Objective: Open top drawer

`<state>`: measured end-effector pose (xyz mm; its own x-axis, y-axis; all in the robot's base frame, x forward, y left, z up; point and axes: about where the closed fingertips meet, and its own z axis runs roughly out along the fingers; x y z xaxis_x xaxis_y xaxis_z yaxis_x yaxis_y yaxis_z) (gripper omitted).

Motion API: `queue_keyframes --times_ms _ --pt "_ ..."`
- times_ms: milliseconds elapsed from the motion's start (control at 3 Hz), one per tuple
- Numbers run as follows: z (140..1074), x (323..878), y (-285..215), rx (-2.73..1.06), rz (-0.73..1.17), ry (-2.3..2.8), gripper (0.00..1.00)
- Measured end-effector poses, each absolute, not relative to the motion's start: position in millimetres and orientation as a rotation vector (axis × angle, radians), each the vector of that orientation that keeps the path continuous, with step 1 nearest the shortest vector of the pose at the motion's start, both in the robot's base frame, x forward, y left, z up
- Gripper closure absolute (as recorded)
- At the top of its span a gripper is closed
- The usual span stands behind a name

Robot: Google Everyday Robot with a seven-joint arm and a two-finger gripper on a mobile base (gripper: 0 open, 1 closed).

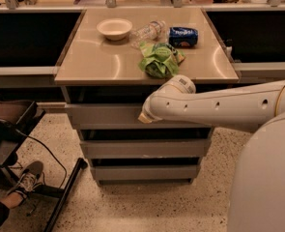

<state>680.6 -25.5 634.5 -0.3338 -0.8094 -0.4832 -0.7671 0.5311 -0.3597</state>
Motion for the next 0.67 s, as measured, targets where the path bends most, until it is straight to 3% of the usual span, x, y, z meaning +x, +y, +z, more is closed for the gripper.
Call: queue_keyframes --times_ms 333,667 --pt "643.5 681.0 -26.8 -1.272 -0.088 2.149 0.88" --pt "647.3 681.3 -28.0 -1.272 -0.088 2.149 1.00"
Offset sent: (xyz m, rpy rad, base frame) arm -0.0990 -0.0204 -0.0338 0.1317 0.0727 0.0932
